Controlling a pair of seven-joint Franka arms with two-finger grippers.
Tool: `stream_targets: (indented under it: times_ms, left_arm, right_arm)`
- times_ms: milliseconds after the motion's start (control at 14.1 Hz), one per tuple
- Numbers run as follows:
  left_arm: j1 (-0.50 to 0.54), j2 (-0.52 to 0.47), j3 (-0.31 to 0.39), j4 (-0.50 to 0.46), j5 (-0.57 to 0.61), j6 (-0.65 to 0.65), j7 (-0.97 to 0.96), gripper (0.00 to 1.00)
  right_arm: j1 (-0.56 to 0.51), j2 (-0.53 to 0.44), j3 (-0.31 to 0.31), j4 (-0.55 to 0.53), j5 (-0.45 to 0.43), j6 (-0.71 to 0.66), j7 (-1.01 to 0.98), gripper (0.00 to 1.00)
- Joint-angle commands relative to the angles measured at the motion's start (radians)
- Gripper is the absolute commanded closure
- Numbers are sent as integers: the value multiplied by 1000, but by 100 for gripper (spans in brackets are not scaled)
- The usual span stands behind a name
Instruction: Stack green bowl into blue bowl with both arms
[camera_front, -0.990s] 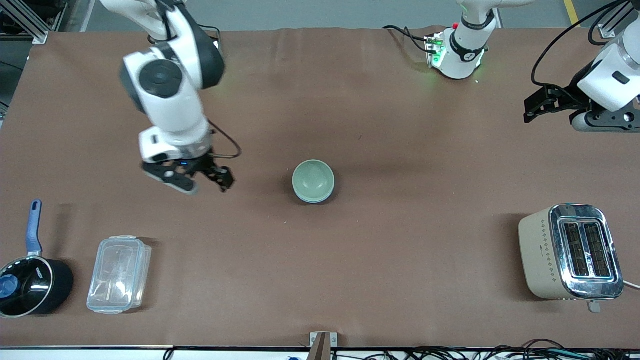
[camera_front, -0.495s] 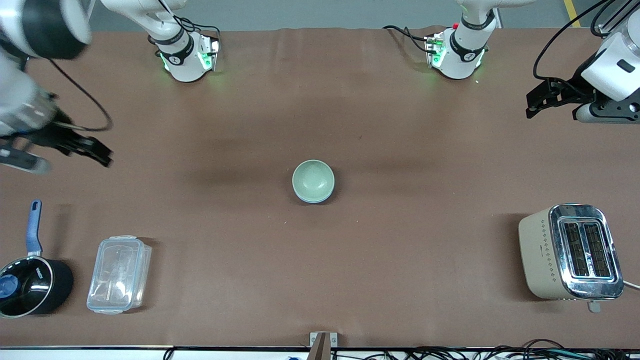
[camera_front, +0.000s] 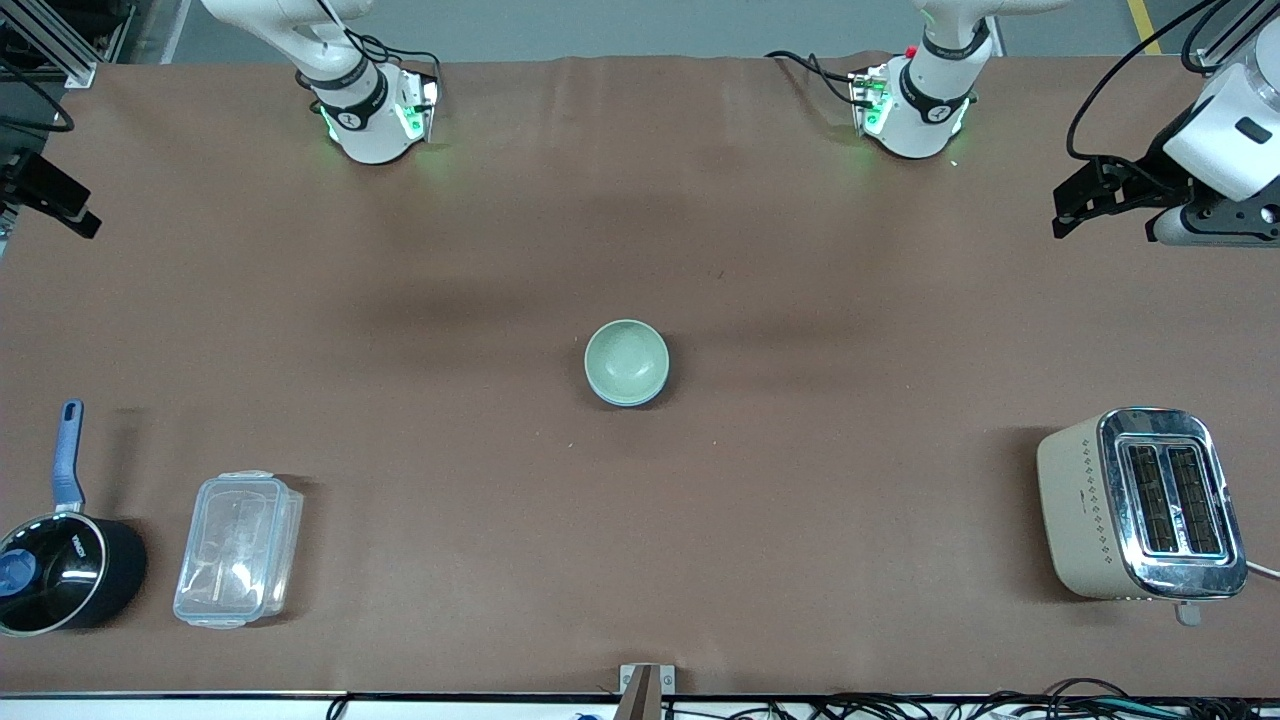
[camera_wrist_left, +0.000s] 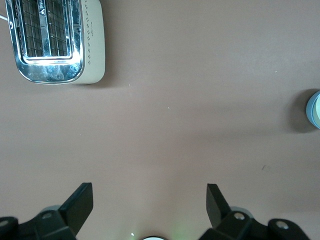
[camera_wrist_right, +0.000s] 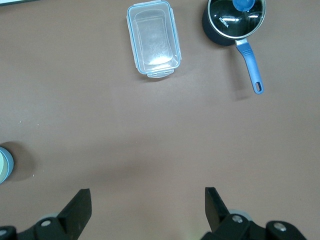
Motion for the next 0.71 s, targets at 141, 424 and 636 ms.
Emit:
stream_targets:
  times_ms: [141, 424, 636]
  left_arm:
    - [10, 10, 5, 35, 0, -1, 16, 0]
    - [-1, 24, 0, 43, 1, -3, 4, 0]
    - [-2, 23, 0, 43, 1, -6, 4, 0]
  right_arm:
    - [3, 15, -1, 13, 20, 1, -19, 0]
    - [1, 15, -1, 10, 20, 0, -20, 0]
    - [0, 15, -1, 10, 20, -5, -22, 0]
